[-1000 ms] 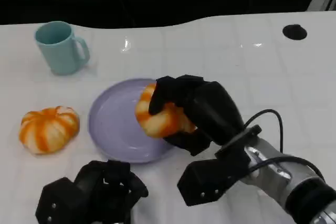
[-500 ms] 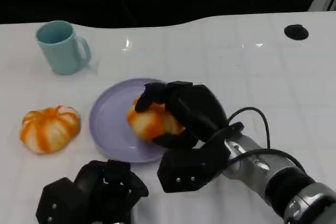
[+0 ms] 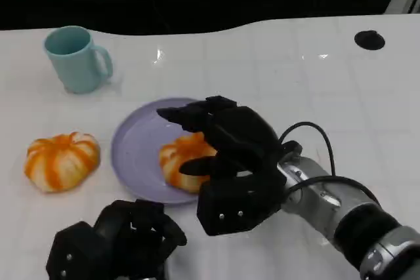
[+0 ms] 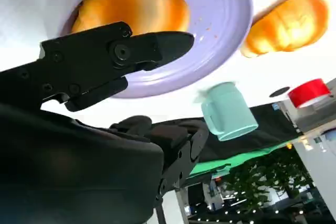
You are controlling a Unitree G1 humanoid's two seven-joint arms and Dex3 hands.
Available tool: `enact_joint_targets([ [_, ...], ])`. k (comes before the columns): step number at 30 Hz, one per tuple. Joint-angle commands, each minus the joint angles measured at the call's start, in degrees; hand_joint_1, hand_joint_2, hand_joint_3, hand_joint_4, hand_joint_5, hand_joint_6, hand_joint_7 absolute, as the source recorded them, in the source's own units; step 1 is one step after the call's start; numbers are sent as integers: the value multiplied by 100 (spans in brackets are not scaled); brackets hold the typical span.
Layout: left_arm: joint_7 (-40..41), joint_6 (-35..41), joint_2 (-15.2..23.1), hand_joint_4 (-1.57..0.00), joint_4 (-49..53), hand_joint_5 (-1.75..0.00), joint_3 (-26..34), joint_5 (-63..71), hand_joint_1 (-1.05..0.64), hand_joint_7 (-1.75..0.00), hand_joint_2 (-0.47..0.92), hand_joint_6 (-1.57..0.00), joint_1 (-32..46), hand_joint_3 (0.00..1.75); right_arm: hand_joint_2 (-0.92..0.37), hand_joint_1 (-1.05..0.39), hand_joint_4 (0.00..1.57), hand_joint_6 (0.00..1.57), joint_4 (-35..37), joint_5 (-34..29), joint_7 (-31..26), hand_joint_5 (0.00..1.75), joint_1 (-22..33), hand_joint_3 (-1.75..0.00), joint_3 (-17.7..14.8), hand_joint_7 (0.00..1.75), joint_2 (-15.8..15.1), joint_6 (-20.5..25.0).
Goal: Grasp the bread from the table and place it into the plate.
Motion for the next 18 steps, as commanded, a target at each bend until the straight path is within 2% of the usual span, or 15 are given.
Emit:
enact_joint_targets([
  [1,53,-35,60,-157,-3,-112,28,3,-105,-74,52,-139,39,74,-92,-69,1,20,-431,149,194,32,234,-22,-55,0,-159,49],
  [7,77,55,51,-157,-83,-112,19,10,-105,-74,50,-138,58,74,-92,-70,3,22,-1173,168,292,36,625,-26,-94,1,-475,-28],
  [11,74,-124,92,-156,20,-113,0,98,-105,-75,51,-136,26,76,-92,-69,3,25,-1761,331,481,47,998,-27,-209,2,-740,-104],
  [13,53,-188,102,-156,57,-113,-7,114,-105,-78,53,-135,20,72,-92,-65,2,26,-2081,470,643,49,1220,-26,-291,2,-898,-160],
  [18,0,-393,92,-155,136,-112,-1,44,-105,-83,63,-132,4,50,-92,-62,4,28,-2885,901,1074,53,1841,-26,-544,3,-1320,-341],
])
